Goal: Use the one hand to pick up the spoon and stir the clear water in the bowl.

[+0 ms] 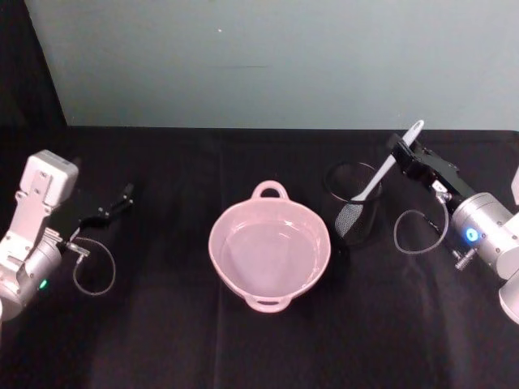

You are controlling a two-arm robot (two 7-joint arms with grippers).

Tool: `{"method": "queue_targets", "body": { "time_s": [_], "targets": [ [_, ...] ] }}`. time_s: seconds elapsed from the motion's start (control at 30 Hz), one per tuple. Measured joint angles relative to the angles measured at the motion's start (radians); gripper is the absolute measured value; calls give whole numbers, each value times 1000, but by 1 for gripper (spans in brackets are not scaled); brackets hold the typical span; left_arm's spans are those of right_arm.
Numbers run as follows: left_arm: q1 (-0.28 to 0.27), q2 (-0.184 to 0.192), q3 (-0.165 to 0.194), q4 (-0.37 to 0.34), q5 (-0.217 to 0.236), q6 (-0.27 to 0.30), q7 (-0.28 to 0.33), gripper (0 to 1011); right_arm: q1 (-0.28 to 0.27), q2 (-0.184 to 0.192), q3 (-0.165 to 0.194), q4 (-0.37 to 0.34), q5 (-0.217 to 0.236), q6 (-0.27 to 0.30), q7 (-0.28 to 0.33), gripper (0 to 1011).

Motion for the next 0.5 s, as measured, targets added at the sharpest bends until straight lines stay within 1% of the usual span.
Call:
{"method": "queue_targets", "body": {
  "time_s": [0.03,0.07,0.13,0.17,0.2,0.27,0.33,0.5],
  "targets": [
    [0,0,0,0,0,0,0,1011,0,0,0,0,0,0,0,371],
    [0,0,0,0,0,0,0,1011,0,0,0,0,0,0,0,309],
    [0,0,0,0,0,0,0,1011,0,0,0,0,0,0,0,277],
    [0,0,0,0,0,0,0,1011,0,0,0,-1,0,0,0,208],
    [0,0,0,0,0,0,0,1011,0,0,0,-1,0,0,0,208],
    [0,0,0,0,0,0,0,1011,0,0,0,-1,0,0,0,146],
    [0,0,0,0,0,0,0,1011,0,0,0,-1,0,0,0,126],
    [0,0,0,0,0,0,0,1011,0,0,0,-1,0,0,0,126]
  ]
}}
